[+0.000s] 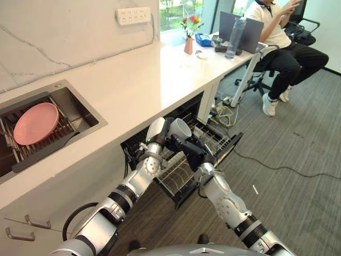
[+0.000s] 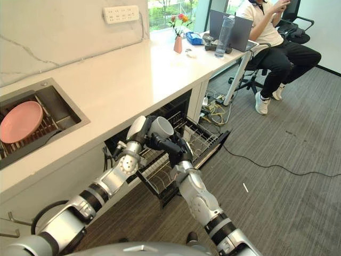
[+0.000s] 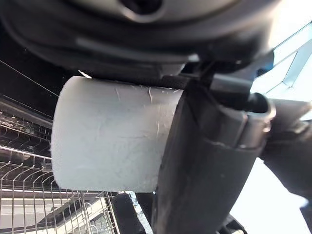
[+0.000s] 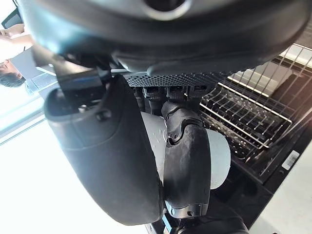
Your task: Place the dishes in the dishwasher.
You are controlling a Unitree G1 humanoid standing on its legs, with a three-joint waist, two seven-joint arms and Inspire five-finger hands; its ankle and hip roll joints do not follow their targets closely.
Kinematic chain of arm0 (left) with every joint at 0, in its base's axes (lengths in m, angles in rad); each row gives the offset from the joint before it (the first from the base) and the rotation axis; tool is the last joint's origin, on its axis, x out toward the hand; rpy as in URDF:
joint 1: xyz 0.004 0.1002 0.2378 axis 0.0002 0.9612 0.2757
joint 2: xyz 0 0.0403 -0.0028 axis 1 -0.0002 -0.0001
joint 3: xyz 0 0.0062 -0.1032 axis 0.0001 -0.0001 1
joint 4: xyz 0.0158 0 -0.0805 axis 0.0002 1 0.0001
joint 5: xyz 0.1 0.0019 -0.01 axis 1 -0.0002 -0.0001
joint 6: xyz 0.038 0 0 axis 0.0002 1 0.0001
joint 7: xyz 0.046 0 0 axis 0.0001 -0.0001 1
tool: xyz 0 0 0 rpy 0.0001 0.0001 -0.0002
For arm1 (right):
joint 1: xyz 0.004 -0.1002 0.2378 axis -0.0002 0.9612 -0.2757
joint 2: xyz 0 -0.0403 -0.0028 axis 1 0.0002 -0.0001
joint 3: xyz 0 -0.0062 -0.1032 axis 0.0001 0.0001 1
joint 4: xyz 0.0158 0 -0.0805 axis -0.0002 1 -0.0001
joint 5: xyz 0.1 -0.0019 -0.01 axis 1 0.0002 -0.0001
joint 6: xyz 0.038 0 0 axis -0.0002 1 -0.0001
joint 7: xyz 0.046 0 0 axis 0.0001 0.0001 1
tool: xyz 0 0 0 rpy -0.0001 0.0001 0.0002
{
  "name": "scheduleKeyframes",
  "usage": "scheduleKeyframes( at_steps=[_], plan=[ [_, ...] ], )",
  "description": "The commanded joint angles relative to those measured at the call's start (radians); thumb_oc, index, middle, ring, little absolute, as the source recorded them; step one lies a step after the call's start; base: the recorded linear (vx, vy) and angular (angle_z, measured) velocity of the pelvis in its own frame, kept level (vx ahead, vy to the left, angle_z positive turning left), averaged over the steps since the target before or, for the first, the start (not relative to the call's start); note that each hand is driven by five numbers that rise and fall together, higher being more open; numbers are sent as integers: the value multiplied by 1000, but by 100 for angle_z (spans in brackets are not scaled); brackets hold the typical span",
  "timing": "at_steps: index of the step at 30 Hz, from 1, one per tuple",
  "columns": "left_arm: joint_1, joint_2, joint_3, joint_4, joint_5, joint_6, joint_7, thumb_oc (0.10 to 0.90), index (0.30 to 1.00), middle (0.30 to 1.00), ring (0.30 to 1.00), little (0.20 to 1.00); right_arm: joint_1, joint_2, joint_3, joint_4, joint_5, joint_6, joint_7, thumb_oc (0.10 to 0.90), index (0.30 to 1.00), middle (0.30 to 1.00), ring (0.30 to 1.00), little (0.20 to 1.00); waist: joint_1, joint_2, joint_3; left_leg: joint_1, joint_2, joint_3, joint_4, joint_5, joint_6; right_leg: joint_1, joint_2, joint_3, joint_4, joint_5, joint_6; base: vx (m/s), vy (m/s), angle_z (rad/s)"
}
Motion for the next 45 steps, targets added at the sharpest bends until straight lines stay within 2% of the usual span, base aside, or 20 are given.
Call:
scheduleKeyframes(
  at_steps=[1,10,19,20,21,28,36,37,38,39,45],
  plan=[
    [-325,-120,-126,78,39,-83,64,400,300,300,300,300,-230,136,-11,-22,-17,-116,5,800,900,900,900,900,31,29,8,-18,-32,-18,5,-70,21,42,-88,-73,15,-50,103,-2,16,7],
    [-384,-181,-191,141,91,-68,109,400,300,300,300,300,-296,226,1,14,23,-190,-99,800,900,900,900,900,33,29,11,-28,-34,-25,5,-70,21,36,-89,-76,15,-45,102,3,8,4],
    [-396,-229,-235,136,41,-93,114,400,300,300,300,300,-381,299,-32,99,42,-262,-199,800,900,900,900,900,45,35,15,-37,-34,-34,5,-65,21,33,-89,-86,15,-49,100,0,0,1],
    [-402,-244,-248,145,32,-100,109,400,300,300,300,300,-396,308,-42,109,35,-275,-214,427,340,340,340,340,45,36,16,-39,-35,-37,5,-64,21,33,-89,-90,15,-51,100,4,2,6],
    [-398,-248,-252,140,19,-110,100,400,300,300,300,300,-397,315,-47,108,36,-286,-222,400,300,300,300,300,45,37,15,-39,-35,-37,5,-65,21,34,-90,-92,15,-52,100,8,5,8],
    [-377,-242,-284,101,-17,-126,67,400,300,300,300,300,-408,336,-56,96,37,-328,-238,400,300,300,300,300,51,41,11,-45,-38,-44,5,-64,22,32,-93,-98,15,-51,100,3,10,7],
    [-361,-264,-288,120,-88,-114,14,400,300,300,300,300,-407,336,-79,65,-14,-315,-280,400,300,300,300,300,48,44,7,-40,-39,-51,5,-68,24,38,-93,-106,15,-58,98,0,0,0],
    [-357,-265,-287,124,-100,-109,4,651,676,676,676,676,-416,332,-103,58,-37,-324,-302,400,300,300,300,300,46,46,5,-39,-39,-53,5,-68,23,42,-93,-109,15,-58,98,0,0,0],
    [-358,-264,-288,124,-101,-109,4,759,839,839,839,839,-417,332,-103,58,-39,-324,-304,400,300,300,300,300,47,45,6,-38,-39,-53,5,-68,23,43,-93,-109,15,-58,98,0,0,0],
    [-356,-263,-287,124,-107,-108,0,800,900,900,900,900,-424,327,-114,61,-60,-328,-319,400,300,300,300,300,46,48,5,-38,-39,-54,5,-67,23,44,-93,-110,15,-61,97,0,0,0],
    [-331,-216,-280,73,-131,-109,-42,800,900,900,900,900,-426,312,-181,16,-107,-350,-366,400,300,300,300,300,48,53,-5,-32,-34,-62,5,-65,20,53,-87,-115,15,-72,94,0,0,0]
  ],
)
